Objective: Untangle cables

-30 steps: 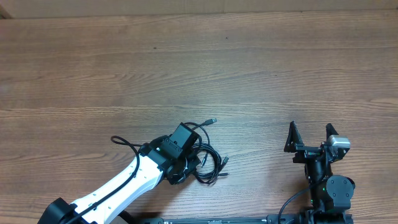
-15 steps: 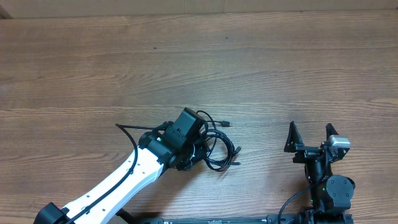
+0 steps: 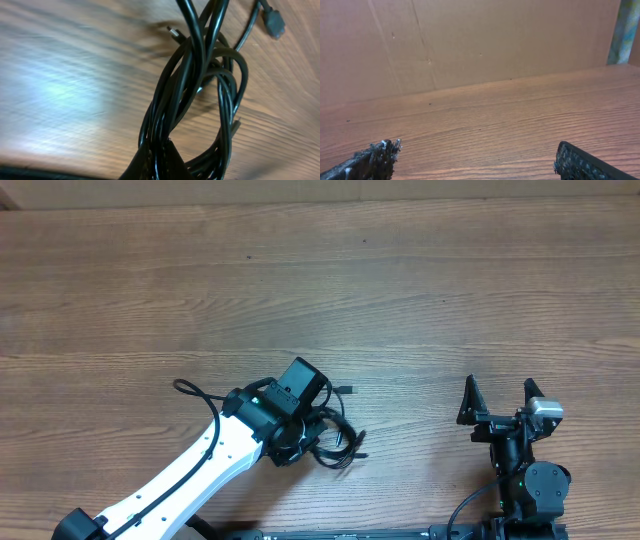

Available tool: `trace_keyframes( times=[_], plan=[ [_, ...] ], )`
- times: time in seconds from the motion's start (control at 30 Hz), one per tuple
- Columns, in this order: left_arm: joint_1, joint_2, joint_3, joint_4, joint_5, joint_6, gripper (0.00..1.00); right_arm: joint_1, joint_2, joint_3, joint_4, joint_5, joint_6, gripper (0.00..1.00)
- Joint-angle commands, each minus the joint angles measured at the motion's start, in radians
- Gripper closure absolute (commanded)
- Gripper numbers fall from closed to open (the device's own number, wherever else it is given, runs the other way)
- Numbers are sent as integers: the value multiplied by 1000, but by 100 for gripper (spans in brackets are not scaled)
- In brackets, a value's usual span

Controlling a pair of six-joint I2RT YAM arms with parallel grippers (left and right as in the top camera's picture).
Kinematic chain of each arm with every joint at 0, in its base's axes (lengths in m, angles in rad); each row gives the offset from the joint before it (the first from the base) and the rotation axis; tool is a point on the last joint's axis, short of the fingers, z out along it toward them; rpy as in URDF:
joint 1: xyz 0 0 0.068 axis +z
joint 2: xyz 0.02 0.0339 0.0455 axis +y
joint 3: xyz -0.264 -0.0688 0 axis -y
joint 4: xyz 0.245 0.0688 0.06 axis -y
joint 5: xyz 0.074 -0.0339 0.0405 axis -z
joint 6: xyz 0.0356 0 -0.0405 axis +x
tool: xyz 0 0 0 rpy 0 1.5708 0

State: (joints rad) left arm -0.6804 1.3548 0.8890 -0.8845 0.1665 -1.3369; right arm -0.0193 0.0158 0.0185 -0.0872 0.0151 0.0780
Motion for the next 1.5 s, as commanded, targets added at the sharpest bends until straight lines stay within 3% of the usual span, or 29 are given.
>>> trace_keyframes(
  times=[0.0, 0.43, 1.27, 1.37, 1.47],
  plan=[
    [-1, -16, 78, -76, -97, -21, 96, -5, -2, -11, 6, 8, 4, 0],
    [0, -16, 124, -137, -151, 78, 96, -5, -2, -11, 6, 8, 4, 0],
    [0, -16, 124, -207, -111, 80, 96, -5, -2, -11, 6, 8, 4, 0],
    [0, -16, 124, -199, -111, 61, 96, -5, -2, -11, 6, 8, 4, 0],
    [-1, -15, 124, -221, -70, -71, 96, -5, -2, -11, 6, 8, 4, 0]
  ],
)
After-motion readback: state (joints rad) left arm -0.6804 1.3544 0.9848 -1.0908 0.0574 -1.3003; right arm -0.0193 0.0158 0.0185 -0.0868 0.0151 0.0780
